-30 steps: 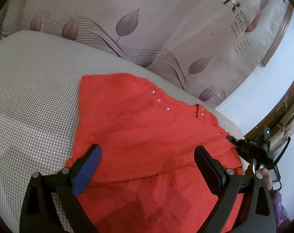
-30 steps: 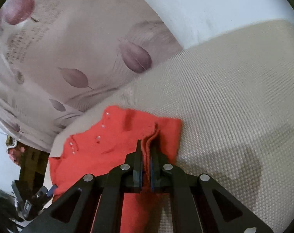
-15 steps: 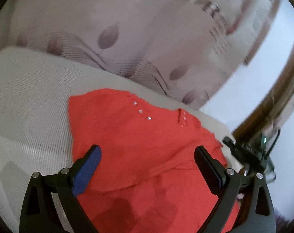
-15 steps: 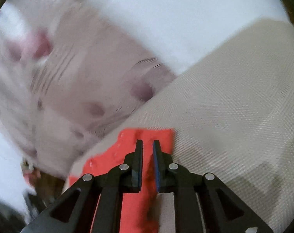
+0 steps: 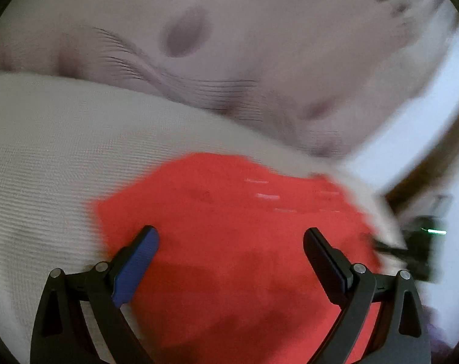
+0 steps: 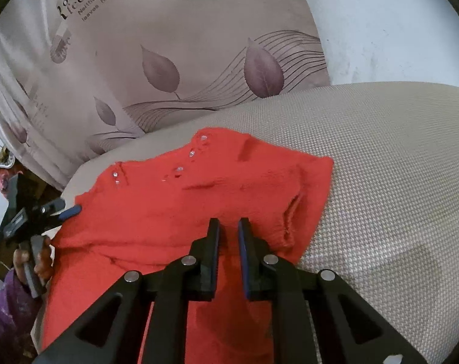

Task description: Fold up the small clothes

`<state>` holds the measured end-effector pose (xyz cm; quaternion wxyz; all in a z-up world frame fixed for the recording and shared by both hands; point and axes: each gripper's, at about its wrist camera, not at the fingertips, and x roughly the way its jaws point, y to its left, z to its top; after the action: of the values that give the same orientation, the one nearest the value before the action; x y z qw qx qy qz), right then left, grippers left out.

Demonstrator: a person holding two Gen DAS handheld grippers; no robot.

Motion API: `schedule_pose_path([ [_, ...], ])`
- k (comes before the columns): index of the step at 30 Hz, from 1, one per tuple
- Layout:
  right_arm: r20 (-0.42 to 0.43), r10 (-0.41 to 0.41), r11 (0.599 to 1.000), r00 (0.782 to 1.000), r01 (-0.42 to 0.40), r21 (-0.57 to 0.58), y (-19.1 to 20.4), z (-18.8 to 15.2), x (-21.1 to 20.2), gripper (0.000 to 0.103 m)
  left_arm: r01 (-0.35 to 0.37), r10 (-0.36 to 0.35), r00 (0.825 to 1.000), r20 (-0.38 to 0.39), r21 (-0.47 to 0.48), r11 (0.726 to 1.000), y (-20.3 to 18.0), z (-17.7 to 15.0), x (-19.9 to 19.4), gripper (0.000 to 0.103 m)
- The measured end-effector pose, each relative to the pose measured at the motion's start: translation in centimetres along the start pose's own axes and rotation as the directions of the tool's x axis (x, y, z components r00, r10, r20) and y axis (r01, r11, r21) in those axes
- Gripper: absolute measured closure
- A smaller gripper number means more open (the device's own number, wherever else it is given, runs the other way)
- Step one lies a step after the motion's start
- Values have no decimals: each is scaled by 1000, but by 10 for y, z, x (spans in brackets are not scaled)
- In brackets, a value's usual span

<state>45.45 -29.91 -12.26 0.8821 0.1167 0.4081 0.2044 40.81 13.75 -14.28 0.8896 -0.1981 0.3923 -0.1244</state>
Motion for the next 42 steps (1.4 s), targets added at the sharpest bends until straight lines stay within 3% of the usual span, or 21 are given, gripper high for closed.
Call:
schedule_pose_path([
  [3, -3, -14, 1000, 1000, 14, -9, 2, 1, 2, 90, 26, -26, 999, 19, 4, 1000, 0, -3, -4, 8],
  [7, -6, -16, 1000, 1000, 16, -6, 2, 2, 3, 90, -7, 6, 1000, 20, 26, 1000, -5, -8, -10, 8],
  [10, -9, -17, 1000, 1000, 17, 0, 2, 3, 5, 90, -19, 19, 998, 54, -17, 1000, -9, -12, -29, 8],
  [13, -12, -11, 1000, 1000, 11, 7, 0, 3, 6, 90, -80, 81, 993, 91, -11, 997, -10, -22, -58, 8],
  [17, -5, -33, 998, 999, 33, 59, -2, -3, -9, 84, -91, 92, 994, 67, -9, 996, -9, -56, -97, 8],
  [18, 30, -20, 996, 999, 17, 92, 1, -12, -28, 79, -83, 81, 995, 59, 17, 996, -13, -71, -111, 8],
  [20, 100, 64, 992, 993, -74, 103, 12, -38, -68, 78, -89, 86, 995, 41, 74, 993, -23, -100, -130, 8],
  [23, 93, 123, 990, 988, -129, 65, 33, -91, -120, 76, -61, 60, 998, 10, 128, 990, -38, -150, -156, 8],
  [26, 57, 95, 995, 994, -96, 16, 48, -160, -170, 76, -17, 20, 1000, -21, 132, 991, -49, -195, -170, 8],
  [29, 30, 65, 997, 997, -67, 39, 47, -215, -205, 75, 26, -24, 1000, -13, 117, 993, -60, -226, -181, 8],
  [35, -1, 5, 1000, 1000, -5, 13, 57, -272, -232, 74, 115, -115, 993, -29, -7, 993, -63, -253, -186, 8],
  [42, 20, 85, 995, 996, -86, 42, 68, -292, -226, 73, 217, -222, 974, -42, -101, 971, -59, -274, -197, 8],
])
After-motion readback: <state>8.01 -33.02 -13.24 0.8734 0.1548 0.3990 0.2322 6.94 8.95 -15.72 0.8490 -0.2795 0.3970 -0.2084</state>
